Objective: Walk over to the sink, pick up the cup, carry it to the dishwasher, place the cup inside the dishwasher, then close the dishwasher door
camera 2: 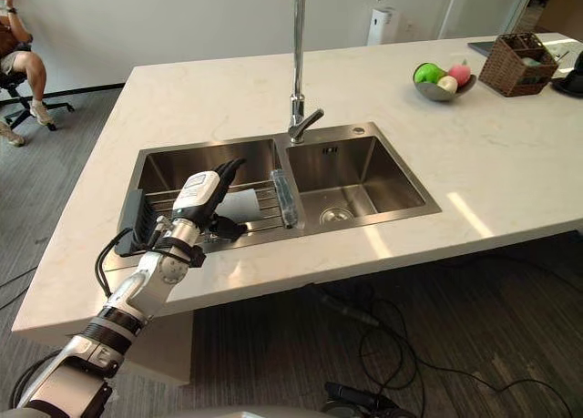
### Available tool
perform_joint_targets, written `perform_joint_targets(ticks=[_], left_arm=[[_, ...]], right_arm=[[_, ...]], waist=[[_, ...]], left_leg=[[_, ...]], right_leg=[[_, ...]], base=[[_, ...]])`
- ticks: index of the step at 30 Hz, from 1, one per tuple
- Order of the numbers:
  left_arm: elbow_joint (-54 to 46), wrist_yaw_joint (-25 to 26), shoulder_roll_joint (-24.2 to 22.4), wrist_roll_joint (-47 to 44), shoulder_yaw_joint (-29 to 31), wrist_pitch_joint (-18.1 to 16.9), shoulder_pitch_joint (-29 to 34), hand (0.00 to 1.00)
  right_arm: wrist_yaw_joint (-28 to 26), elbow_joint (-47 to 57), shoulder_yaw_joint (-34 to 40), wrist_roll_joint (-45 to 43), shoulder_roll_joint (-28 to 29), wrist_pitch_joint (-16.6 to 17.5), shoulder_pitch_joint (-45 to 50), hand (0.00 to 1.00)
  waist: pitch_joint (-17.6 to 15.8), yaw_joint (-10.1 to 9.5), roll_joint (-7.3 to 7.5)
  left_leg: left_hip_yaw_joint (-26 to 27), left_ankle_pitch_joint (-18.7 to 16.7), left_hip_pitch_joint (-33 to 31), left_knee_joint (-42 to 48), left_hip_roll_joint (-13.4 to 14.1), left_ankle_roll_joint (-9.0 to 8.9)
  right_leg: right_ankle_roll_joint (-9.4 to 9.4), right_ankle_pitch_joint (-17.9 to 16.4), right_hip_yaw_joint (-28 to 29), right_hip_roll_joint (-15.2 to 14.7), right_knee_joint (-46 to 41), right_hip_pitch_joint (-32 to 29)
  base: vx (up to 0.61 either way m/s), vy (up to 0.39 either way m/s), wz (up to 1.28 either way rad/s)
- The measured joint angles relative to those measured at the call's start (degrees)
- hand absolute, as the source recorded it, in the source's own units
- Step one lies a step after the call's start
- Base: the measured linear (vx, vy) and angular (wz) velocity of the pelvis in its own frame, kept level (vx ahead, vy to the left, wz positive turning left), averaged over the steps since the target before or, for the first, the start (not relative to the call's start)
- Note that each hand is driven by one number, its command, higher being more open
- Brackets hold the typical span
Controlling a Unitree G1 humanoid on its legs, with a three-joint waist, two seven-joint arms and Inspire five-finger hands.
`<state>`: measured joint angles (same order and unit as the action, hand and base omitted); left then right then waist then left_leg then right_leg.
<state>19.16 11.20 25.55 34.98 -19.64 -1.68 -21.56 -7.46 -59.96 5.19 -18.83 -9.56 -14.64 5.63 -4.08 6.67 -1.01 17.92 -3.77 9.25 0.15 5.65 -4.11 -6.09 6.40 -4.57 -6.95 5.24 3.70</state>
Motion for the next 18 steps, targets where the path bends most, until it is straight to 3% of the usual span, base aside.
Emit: perform_joint_targets(ticks=[11, 18], left_arm=[[4.3, 0.0, -2.0, 2.3, -2.2, 2.7, -3.1, 1.0], [9.4, -4.2, -3.2, 5.7, -3.3, 6.2, -7.0, 1.0]], right_arm=[[0.0, 0.4, -1.0, 0.5, 0.2, -0.1, -0.4, 1.0], [-0.4, 0.4, -1.0, 0.6, 0.4, -0.8, -0.5, 1.0]], waist=[[0.3, 1.57, 0.42], [0.5, 2.15, 0.78]], left_leg=[[0.9, -0.1, 0.1, -0.4, 0.0, -0.06], [1.6, -0.1, 0.3, -0.6, 0.0, -0.04]], right_leg=[[-0.13, 0.1, 0.8, 0.2, 0.0, -0.6], [-0.17, 0.1, 1.3, 0.2, 0.0, -0.9]], base=[[-0.01, -0.02, -0.04], [-0.03, -0.026, -0.04]])
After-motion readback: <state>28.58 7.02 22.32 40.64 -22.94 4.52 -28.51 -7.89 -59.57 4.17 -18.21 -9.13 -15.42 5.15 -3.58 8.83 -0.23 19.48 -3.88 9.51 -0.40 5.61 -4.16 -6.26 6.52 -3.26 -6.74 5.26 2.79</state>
